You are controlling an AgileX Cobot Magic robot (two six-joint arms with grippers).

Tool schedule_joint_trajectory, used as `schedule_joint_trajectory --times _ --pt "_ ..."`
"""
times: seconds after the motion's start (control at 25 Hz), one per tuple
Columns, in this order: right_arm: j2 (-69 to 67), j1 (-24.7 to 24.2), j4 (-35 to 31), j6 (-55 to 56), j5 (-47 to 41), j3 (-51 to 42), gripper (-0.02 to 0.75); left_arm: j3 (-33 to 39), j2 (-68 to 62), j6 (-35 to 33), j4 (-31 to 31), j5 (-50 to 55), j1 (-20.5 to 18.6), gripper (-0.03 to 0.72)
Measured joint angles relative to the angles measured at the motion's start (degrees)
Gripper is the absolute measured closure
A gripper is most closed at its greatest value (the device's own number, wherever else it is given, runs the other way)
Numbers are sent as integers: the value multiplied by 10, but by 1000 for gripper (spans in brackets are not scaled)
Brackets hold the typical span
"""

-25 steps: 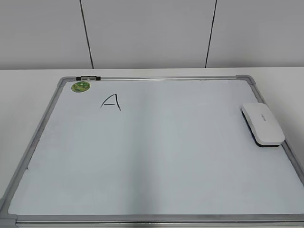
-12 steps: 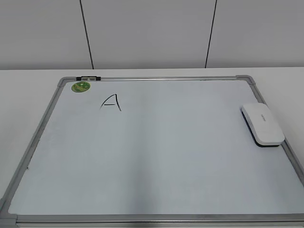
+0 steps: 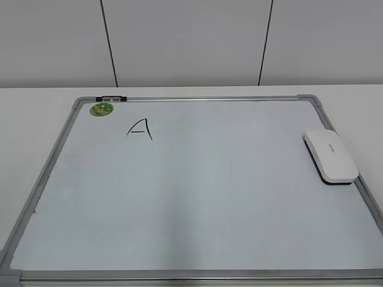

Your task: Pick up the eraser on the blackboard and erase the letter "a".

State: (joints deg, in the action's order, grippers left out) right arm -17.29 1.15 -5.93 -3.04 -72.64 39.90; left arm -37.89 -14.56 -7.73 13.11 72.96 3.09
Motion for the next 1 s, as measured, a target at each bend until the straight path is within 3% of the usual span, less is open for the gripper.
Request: schedule_joint_trajectory --times 0.28,0.68,1.0 --pt "10 0 14 0 5 -90 244 60 9 8 -3 0 0 245" --pt "10 0 26 0 69 -120 147 65 9 11 -53 -47 0 245" --pt "10 0 28 0 76 -120 152 84 9 11 -64 -93 0 244"
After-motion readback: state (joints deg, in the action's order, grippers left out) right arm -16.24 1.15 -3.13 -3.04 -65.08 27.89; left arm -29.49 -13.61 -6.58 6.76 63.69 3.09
